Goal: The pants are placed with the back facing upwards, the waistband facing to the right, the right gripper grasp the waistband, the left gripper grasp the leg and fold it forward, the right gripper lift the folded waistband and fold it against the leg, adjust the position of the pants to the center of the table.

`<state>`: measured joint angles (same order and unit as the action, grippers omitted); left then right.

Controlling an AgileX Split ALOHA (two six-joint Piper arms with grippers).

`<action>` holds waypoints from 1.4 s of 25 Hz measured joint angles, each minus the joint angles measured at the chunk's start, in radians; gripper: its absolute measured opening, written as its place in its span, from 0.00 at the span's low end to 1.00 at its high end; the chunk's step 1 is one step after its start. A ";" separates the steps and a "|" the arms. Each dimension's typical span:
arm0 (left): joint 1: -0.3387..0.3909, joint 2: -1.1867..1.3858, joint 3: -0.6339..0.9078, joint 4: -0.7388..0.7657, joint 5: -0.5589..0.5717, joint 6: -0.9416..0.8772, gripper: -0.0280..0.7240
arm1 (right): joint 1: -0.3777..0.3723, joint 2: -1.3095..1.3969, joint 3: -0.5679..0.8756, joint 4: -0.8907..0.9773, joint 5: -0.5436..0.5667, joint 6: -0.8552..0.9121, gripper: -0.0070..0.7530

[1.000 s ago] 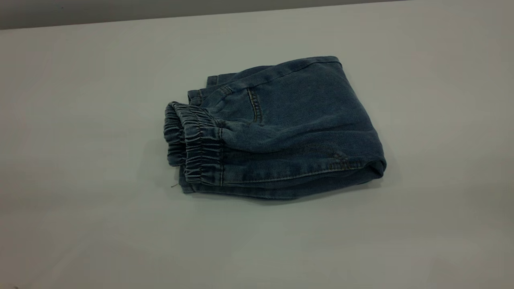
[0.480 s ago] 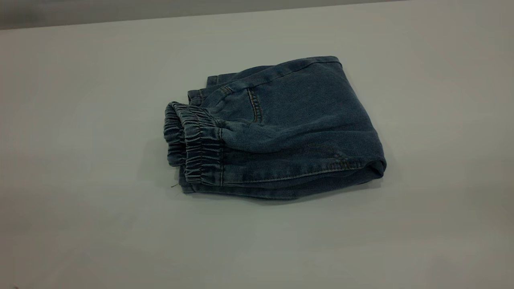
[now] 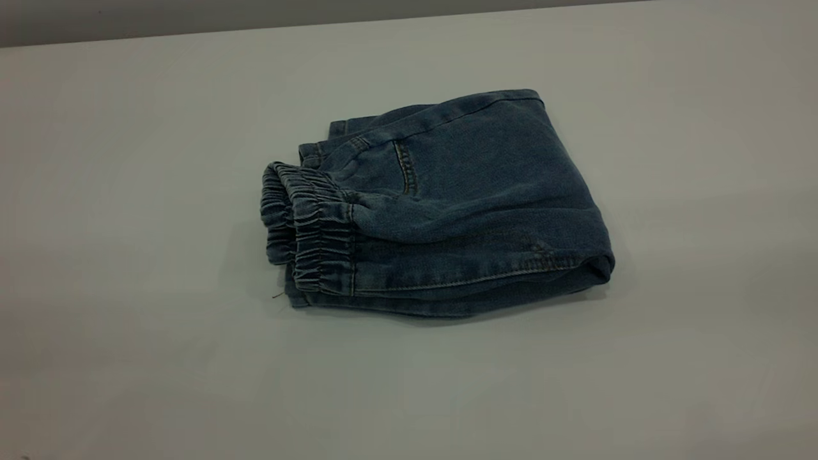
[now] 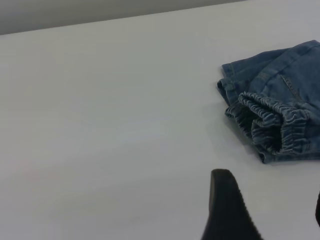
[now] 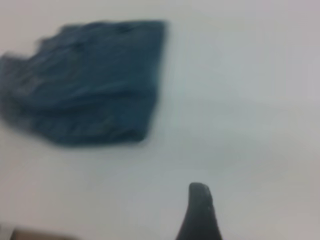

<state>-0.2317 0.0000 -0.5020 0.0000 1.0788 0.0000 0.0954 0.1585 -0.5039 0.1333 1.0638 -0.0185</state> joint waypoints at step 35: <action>0.189 0.000 -0.001 0.000 0.000 0.000 0.55 | -0.099 -0.159 -0.001 0.002 0.002 0.000 0.62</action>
<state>-0.0428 0.0000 -0.5030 0.0000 1.0788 0.0000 -0.0037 0.0000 -0.5048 0.1354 1.0662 -0.0189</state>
